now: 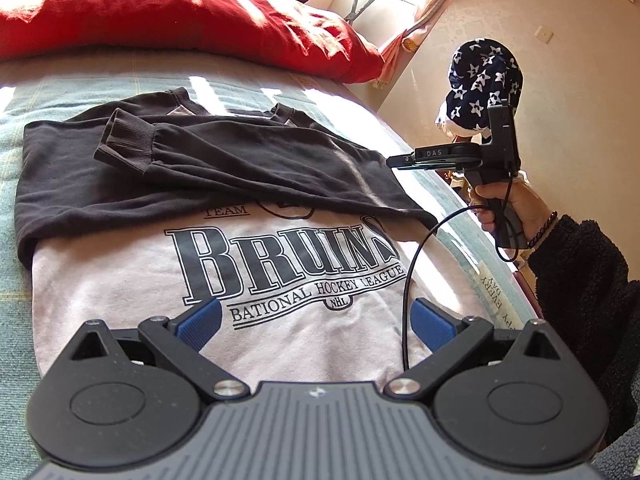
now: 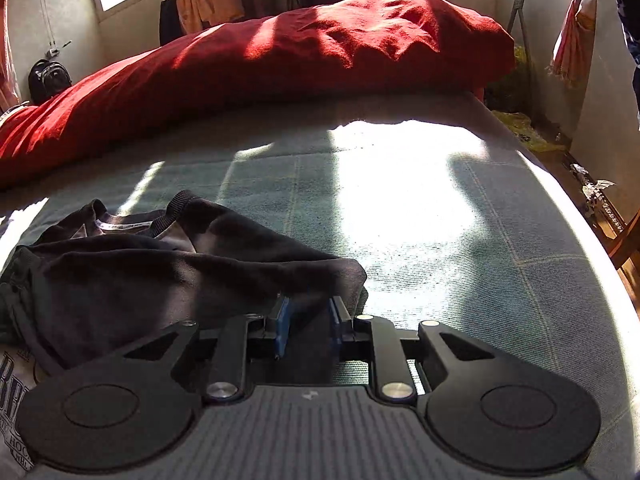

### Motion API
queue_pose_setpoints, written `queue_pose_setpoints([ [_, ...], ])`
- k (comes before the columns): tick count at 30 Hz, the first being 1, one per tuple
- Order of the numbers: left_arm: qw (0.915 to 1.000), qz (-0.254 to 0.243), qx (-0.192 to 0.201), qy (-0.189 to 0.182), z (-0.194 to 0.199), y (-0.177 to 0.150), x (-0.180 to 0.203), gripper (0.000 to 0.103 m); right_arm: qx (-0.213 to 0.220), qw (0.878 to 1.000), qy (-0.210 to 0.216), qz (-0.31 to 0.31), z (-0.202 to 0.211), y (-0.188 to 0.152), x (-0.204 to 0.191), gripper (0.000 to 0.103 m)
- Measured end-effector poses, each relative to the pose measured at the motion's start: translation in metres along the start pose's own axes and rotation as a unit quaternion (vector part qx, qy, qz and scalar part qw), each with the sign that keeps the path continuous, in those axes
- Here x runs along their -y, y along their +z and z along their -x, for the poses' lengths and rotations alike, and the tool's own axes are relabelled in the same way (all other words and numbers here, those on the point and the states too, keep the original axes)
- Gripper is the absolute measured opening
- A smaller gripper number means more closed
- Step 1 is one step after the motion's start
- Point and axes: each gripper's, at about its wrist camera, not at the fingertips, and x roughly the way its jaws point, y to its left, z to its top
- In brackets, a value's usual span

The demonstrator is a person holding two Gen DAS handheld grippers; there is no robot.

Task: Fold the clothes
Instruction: 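Withdraw the open right gripper from the sweatshirt across the bed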

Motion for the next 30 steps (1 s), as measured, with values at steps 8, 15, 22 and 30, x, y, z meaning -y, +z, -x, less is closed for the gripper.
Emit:
queue_pose_setpoints([
  [8, 1.0, 0.001, -0.001, 0.001, 0.002, 0.0, 0.0, 0.1, -0.03, 0.998, -0.06, -0.015, 0.008, -0.016, 0.009, 0.031],
  [15, 1.0, -0.003, -0.002, 0.0, 0.002, -0.001, 0.003, 0.1, -0.046, 0.997, -0.053, 0.022, 0.006, -0.019, -0.01, 0.048],
  [22, 1.0, 0.0, 0.0, -0.002, 0.003, 0.0, 0.001, 0.1, -0.065, 0.975, -0.192, 0.096, -0.008, -0.026, -0.009, 0.063],
  [30, 1.0, -0.003, -0.005, 0.003, 0.001, -0.001, 0.003, 0.1, -0.067, 0.992, -0.09, 0.058, 0.007, -0.028, -0.013, 0.063],
])
